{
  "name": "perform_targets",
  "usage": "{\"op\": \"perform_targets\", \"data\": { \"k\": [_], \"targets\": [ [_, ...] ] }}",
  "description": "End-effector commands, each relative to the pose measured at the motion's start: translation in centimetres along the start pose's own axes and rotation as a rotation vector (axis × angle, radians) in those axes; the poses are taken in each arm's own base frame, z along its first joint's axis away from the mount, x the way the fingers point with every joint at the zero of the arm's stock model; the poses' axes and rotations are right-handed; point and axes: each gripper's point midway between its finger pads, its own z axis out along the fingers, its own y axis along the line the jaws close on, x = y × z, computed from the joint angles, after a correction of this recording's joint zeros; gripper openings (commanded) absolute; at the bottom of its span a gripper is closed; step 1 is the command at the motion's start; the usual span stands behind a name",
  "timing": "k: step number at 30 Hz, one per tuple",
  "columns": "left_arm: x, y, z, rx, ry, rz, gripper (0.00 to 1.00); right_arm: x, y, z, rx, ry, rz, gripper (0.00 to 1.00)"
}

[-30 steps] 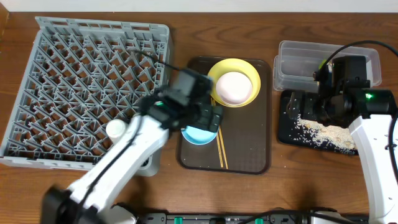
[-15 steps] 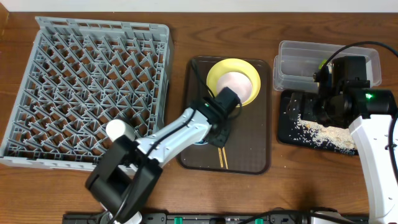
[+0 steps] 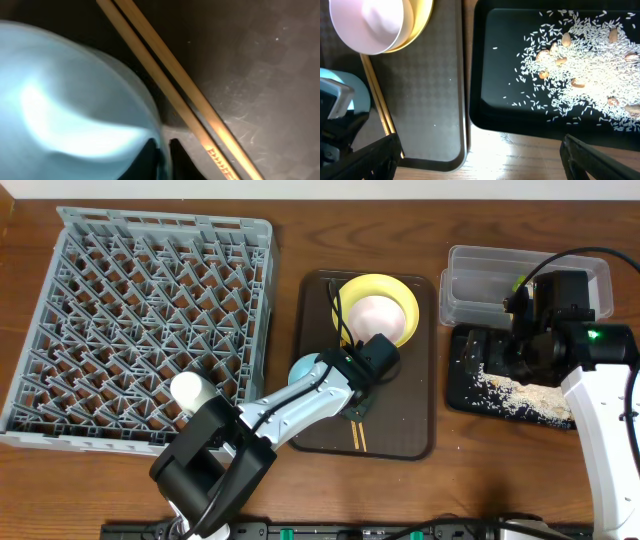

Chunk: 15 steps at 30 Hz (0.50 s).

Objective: Sort waste into correct bins and load items into the dishwasher
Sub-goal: 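Carry the light-blue bowl left and set it into the dish rack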

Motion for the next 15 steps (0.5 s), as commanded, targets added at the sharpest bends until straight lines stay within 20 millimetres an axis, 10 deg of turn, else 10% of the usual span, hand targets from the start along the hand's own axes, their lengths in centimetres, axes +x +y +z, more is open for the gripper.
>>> {"op": "perform_targets", "data": {
  "k": [1,15],
  "targets": [
    [-0.1,0.4,0.3,-0.035,0.0,0.008,0.08,-0.2,-0.1,-0.6,0.0,-0.019,0.014,0.99],
    [-1.3,2.7,-4.2,-0.145,-0.039,0.008,0.08,-0.2,-0.1,-0.6,0.0,-0.019,0.014,0.99]
  ]
}}
